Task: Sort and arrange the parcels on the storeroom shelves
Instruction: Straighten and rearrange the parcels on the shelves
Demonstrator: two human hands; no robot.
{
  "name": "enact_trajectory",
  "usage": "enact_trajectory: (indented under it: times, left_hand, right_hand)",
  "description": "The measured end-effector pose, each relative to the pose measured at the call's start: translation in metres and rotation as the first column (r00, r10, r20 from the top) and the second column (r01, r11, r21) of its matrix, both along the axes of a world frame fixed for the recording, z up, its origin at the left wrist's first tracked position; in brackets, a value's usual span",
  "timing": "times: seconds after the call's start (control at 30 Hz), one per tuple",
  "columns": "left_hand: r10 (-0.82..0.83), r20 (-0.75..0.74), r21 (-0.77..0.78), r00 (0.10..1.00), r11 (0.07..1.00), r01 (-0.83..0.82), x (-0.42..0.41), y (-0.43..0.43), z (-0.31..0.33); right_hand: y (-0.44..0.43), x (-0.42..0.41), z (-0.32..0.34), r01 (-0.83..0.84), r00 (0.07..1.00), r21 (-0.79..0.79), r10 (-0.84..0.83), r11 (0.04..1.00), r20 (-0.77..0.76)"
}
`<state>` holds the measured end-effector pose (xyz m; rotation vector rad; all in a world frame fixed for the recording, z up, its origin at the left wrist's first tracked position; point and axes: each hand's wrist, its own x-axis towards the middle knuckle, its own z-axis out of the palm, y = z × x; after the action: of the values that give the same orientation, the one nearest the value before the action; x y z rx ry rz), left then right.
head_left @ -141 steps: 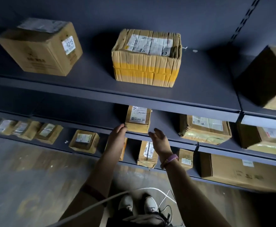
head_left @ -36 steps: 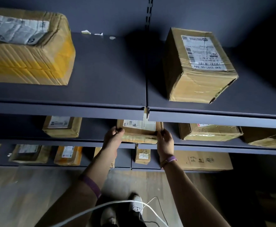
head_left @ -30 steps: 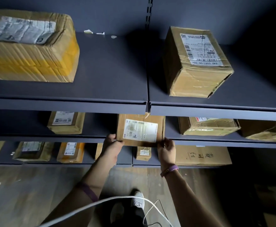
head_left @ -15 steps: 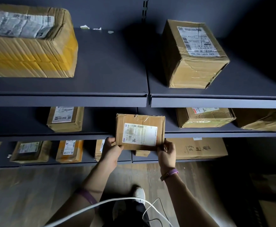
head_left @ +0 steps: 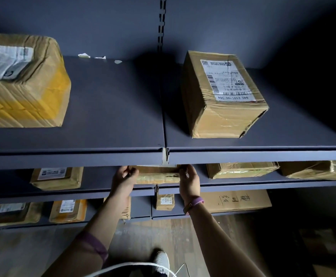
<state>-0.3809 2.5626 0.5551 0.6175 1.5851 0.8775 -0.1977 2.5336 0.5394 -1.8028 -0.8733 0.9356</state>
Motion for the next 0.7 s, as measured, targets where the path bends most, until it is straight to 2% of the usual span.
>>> enact_trajectory:
  times: [0.17, 0.27, 0.47, 0.7]
  left_hand:
    - [0.002, 0.053, -0.014, 0.999, 1.0, -0.002, -0.003, -0.006, -0.005]
    - [0.066, 0.092, -0.093, 0.994, 0.994, -0.057, 0.0, -0.025, -0.006]
    - [-0.119, 0.163, -0.236, 0.979, 0.959, 0.155, 0.039, -0.058, -0.008]
    - [-0.276, 0.199, -0.131, 0.941, 0.944, 0.304, 0.13, -0.054, 0.02]
  right_hand:
    - [0.0, 0.002, 0.001, -0.021, 1.0, -0.028, 0.021, 0.999, -0.009]
    - [-0.014, 0.005, 0.004, 0.032, 0.998, -0.101, -0.037, 0.994, -0.045]
    - [-0.05, 0.034, 0.0, 0.156, 0.987, -0.134, -0.159, 0.979, -0.018]
    - [-0.063, 0.117, 0.012, 0.307, 0.951, -0.122, -0.31, 0.944, -0.006]
